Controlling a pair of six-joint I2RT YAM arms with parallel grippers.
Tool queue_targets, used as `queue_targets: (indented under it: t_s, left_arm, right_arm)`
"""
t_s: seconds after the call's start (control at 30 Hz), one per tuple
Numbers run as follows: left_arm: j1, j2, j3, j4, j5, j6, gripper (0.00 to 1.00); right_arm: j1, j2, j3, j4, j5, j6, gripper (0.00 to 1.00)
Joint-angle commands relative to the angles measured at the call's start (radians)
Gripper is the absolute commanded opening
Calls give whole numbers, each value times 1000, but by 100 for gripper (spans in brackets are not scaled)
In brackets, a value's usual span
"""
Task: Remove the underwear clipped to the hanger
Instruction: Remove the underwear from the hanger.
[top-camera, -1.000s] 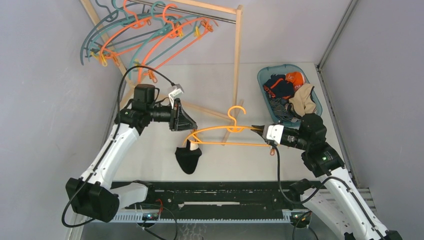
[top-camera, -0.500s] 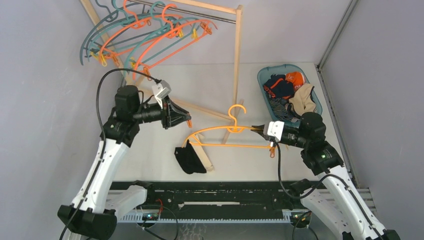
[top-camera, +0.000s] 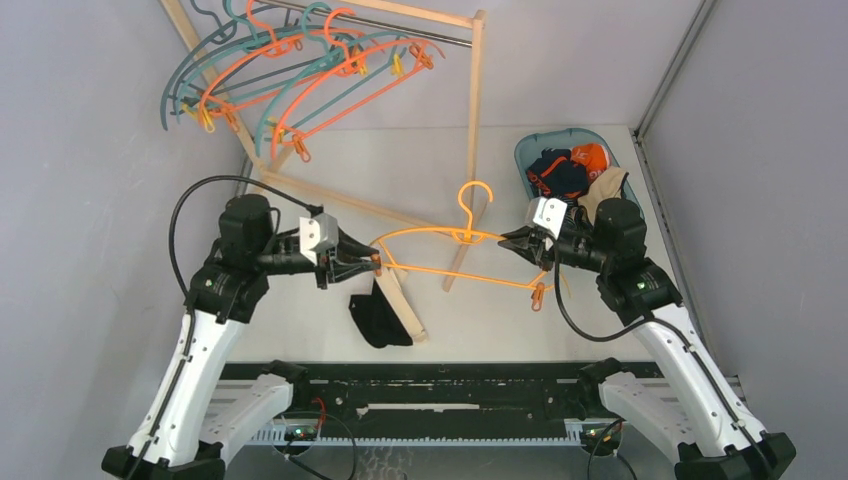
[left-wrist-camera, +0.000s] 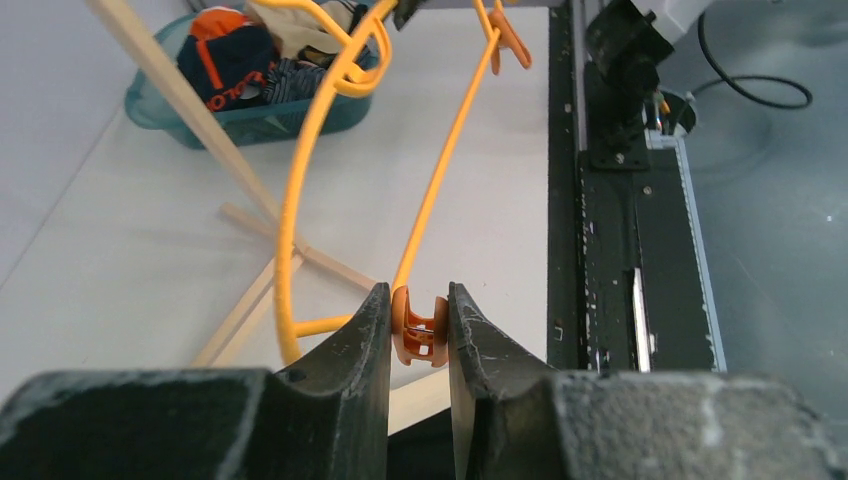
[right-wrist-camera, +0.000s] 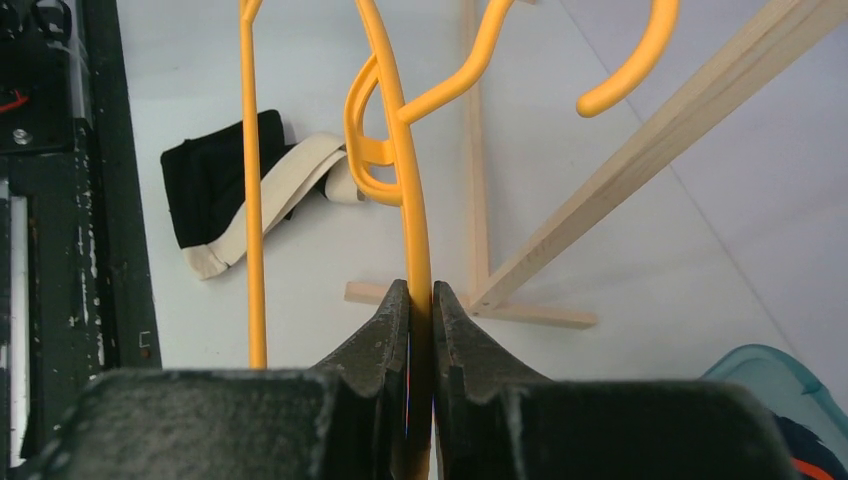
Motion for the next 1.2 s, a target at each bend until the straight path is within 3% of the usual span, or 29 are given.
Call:
queue_targets:
  t_s: [0.0, 0.8, 0.93, 1.1, 1.17]
  left_arm:
    - [-50, 4, -37, -53, 11, 185, 0]
    - [-73, -7, -132, -74, -13, 466, 2]
    - [-77, -10, -128, -74, 0, 466, 38]
    - [-78, -15, -68, -115, 0, 435, 64]
    - [-77, -19, -36, -173, 1, 446, 83]
  right_arm:
    - [-6, -5, 47, 34, -46, 86, 0]
    - [-26, -15, 47, 35, -108, 117, 0]
    - [-26, -23, 36, 39, -98, 92, 0]
    - [-26, -29, 14, 35, -81, 11, 0]
    - [-23, -36, -3, 33, -81, -42, 0]
